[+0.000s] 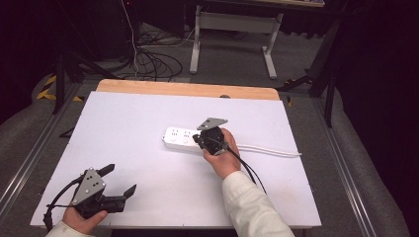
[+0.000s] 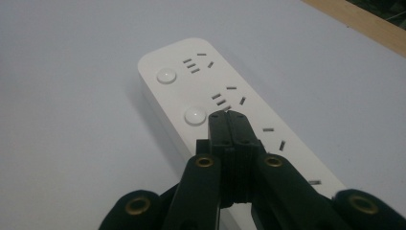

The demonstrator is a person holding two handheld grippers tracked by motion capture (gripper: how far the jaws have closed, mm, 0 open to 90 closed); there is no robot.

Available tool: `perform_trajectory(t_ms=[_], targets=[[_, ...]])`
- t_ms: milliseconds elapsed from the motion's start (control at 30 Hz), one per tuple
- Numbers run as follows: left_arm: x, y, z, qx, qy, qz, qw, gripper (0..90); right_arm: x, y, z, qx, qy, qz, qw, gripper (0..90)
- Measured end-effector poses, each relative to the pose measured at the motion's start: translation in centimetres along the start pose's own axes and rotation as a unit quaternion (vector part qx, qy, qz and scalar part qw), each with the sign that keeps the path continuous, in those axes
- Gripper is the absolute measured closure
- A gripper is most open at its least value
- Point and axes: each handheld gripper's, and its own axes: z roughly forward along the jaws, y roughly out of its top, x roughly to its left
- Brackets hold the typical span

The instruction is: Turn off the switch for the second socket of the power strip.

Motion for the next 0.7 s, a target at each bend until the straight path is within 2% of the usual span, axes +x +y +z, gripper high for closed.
perform_trajectory(t_ms=[333,700], targets=[[0.0,0.0,0.1,0.001,0.0,-0.002,1.0,9.4,0.2,0.9,-2.2,-0.026,0.011,-0.003,0.9996,90.0],[0.0,0.0,0.1,0.001,0.0,-0.003,1.0,9.4,0.3,1.1,-3.3,-0.029,0.007,0.002,0.9995,90.0]])
